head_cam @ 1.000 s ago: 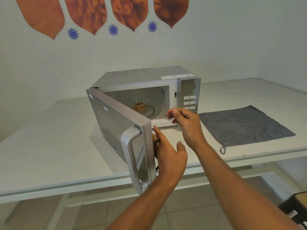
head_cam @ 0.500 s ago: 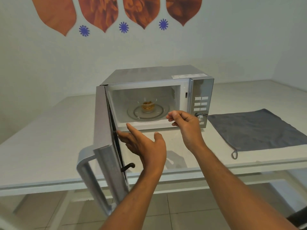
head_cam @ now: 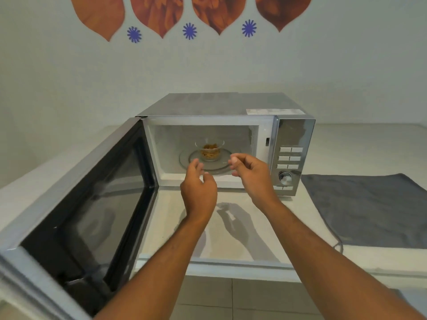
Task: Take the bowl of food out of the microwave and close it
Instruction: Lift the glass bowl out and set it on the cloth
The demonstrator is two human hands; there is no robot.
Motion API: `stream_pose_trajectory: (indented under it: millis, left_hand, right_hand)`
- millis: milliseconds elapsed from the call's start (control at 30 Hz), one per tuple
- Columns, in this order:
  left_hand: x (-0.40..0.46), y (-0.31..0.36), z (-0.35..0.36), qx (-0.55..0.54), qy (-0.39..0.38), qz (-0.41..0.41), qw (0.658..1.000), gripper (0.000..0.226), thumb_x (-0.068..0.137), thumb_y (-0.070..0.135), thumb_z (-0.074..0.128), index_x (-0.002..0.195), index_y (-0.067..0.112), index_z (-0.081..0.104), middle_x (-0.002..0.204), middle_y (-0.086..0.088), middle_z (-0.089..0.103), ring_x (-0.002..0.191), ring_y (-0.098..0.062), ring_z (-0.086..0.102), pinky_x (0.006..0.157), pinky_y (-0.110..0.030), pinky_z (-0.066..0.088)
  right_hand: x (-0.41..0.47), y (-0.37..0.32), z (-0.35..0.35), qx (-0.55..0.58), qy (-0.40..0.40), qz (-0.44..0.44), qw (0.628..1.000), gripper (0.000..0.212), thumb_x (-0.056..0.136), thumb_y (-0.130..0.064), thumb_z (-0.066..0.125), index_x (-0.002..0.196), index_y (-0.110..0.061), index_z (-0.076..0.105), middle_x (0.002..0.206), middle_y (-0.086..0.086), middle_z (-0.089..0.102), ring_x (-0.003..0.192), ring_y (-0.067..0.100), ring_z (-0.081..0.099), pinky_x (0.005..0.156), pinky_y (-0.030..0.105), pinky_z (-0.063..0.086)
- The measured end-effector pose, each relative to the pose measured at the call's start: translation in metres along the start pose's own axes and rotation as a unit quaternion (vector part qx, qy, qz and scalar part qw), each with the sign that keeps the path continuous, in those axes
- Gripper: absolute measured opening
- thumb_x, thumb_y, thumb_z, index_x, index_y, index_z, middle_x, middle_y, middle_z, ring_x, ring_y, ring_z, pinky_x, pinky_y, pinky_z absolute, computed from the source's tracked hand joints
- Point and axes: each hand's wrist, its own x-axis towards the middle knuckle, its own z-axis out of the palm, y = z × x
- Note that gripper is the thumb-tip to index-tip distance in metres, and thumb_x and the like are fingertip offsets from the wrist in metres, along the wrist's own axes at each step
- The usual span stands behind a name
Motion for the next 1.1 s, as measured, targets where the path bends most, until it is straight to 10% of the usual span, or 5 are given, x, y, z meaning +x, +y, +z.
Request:
stream_pose_trajectory:
  millis: [133,333,667,833,1100]
  left_hand:
    - [0.034,-0.007,0.015,0.024,0.01,0.019,0.999,0.03,0.095,0.012,0.048,0.12,0.018,0.063,0.101,0.001,0.074,0.096,-0.02,0.069,0.086,-0.04,0.058]
    - [0.095,-0.026,0.036,0.011,-0.026,-0.039,0.999,0.034,0.098,0.014,0.05,0.131,0.015,0.057,0.119,-0.001,0.064,0.112,-0.021,0.061,0.099,-0.035,0.051]
    - [0.18,-0.061,0.073,-0.015,-0.069,-0.111,0.991,0.055,0.098,0.012,0.043,0.152,0.02,0.036,0.153,-0.006,0.045,0.136,-0.03,0.046,0.105,-0.03,0.038]
    - [0.214,-0.065,0.085,0.021,-0.085,-0.158,0.984,0.045,0.097,0.023,0.039,0.139,0.011,0.05,0.141,-0.017,0.055,0.125,-0.038,0.054,0.107,-0.045,0.046]
    - [0.236,-0.08,0.097,0.075,-0.097,-0.149,0.981,0.039,0.102,0.01,0.034,0.121,-0.012,0.061,0.13,-0.03,0.061,0.12,-0.042,0.058,0.098,-0.044,0.049]
  right_hand:
    - [0.029,0.014,0.013,-0.02,-0.012,0.025,0.999,0.026,0.098,-0.018,0.061,0.123,-0.016,0.066,0.111,0.0,0.07,0.104,0.017,0.067,0.094,0.04,0.057]
    - [0.073,0.034,0.034,-0.062,-0.024,0.076,0.995,0.038,0.101,-0.013,0.05,0.139,-0.017,0.052,0.133,0.003,0.06,0.12,0.019,0.057,0.105,0.038,0.048]
    - [0.151,0.075,0.057,-0.121,-0.01,0.136,0.983,0.041,0.098,-0.005,0.042,0.135,-0.02,0.052,0.116,0.001,0.053,0.067,0.006,0.048,0.042,0.01,0.039]
    - [0.178,0.084,0.07,-0.144,-0.014,0.163,0.976,0.035,0.099,-0.015,0.042,0.131,-0.008,0.055,0.125,0.013,0.061,0.097,0.029,0.058,0.075,0.028,0.043]
    - [0.192,0.099,0.086,-0.081,0.005,0.192,0.978,0.036,0.099,-0.021,0.045,0.128,-0.005,0.059,0.13,0.016,0.061,0.1,0.028,0.056,0.08,0.031,0.042]
